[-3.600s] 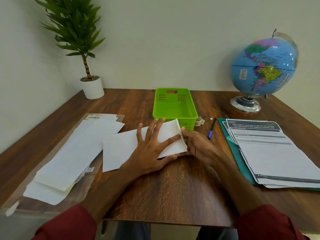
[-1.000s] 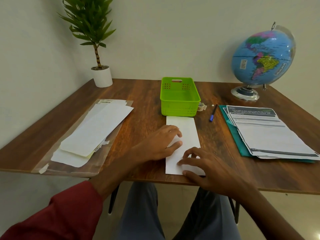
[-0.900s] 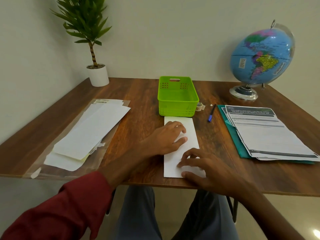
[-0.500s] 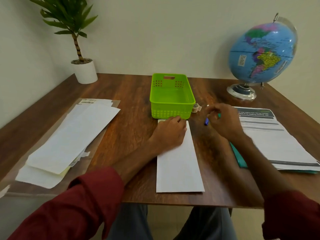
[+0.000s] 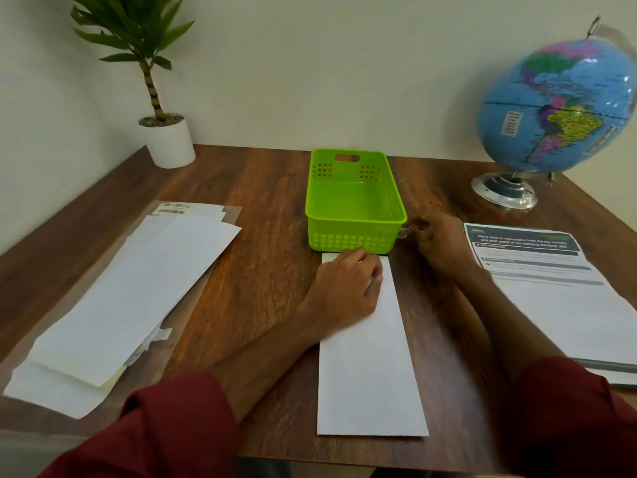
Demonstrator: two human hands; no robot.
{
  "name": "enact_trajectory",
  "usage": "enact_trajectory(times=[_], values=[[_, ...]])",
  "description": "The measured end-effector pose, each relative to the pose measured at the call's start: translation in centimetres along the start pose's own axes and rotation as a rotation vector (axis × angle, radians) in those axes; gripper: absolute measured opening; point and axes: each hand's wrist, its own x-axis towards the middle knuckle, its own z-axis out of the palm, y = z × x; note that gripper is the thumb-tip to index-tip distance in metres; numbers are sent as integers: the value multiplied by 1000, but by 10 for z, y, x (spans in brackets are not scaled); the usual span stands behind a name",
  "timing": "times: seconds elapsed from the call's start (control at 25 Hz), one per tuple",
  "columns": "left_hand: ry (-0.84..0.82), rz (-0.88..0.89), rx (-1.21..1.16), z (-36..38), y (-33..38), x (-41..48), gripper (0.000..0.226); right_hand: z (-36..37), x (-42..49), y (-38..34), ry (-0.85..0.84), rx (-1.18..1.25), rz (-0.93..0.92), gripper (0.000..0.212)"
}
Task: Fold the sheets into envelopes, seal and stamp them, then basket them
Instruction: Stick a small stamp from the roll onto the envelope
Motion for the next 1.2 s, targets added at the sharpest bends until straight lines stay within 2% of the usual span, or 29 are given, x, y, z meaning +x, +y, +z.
enact_trajectory(times=[0.24, 0.52, 0.64, 0.76, 0.96, 1.12, 1.2], values=[[-12, -10, -31, 0, 0, -1, 11, 4, 3, 7, 18, -4, -56, 20], [5, -10, -34, -2, 1, -1, 9, 0, 2, 11, 7, -63, -243, 19], [6, -8, -31, -2, 1, -1, 9, 1, 3, 18, 15, -138, -225, 16], [7, -11, -29, -3, 2, -2, 8, 5, 4, 30, -15, -171, -204, 22], [8, -7, -35, -3, 2, -1, 8, 5, -2, 28, 12, -108, -118, 24], [-1, -15, -43, -3, 1, -1, 8, -4, -4, 18, 85, 34, -204, 25], [-10, -20, -44, -3, 1, -1, 9, -8, -3, 13, 55, 105, -159, 31]])
